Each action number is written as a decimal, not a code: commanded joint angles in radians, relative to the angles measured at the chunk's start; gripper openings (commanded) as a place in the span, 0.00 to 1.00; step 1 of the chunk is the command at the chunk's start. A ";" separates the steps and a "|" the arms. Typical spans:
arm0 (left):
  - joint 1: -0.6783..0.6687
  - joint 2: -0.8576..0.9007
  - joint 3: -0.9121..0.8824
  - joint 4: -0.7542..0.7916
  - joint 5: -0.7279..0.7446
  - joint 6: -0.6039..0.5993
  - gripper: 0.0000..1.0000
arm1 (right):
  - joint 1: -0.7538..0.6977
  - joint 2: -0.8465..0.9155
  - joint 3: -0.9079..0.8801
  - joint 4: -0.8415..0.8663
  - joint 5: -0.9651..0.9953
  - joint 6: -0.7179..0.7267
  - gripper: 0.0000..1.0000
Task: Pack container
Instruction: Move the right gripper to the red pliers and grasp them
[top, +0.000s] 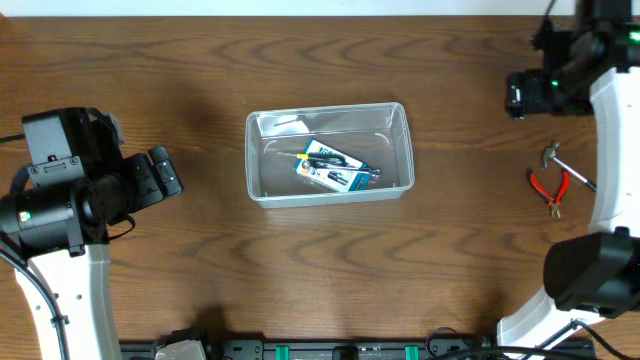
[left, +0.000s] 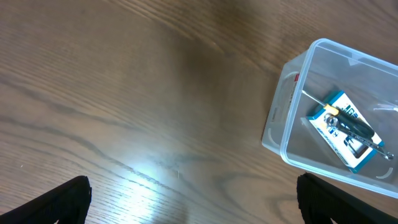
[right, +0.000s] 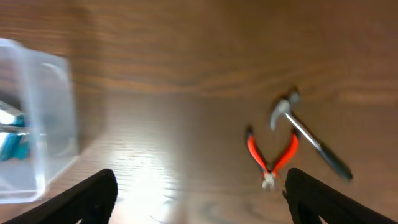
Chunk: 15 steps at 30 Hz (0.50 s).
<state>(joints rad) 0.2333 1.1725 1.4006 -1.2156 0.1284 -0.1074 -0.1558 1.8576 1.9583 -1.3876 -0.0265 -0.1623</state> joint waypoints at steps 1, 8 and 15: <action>-0.004 0.002 0.010 -0.003 0.002 -0.001 0.98 | -0.043 0.029 -0.056 -0.007 -0.031 -0.108 0.96; -0.004 0.002 0.010 -0.003 0.002 -0.001 0.98 | -0.056 0.033 -0.283 0.053 0.038 -0.273 0.99; -0.004 0.002 0.010 -0.003 0.002 -0.002 0.98 | -0.084 0.033 -0.498 0.228 0.052 -0.306 0.98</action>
<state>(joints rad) 0.2325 1.1725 1.4006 -1.2156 0.1280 -0.1074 -0.2157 1.8824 1.5036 -1.1900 0.0063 -0.4152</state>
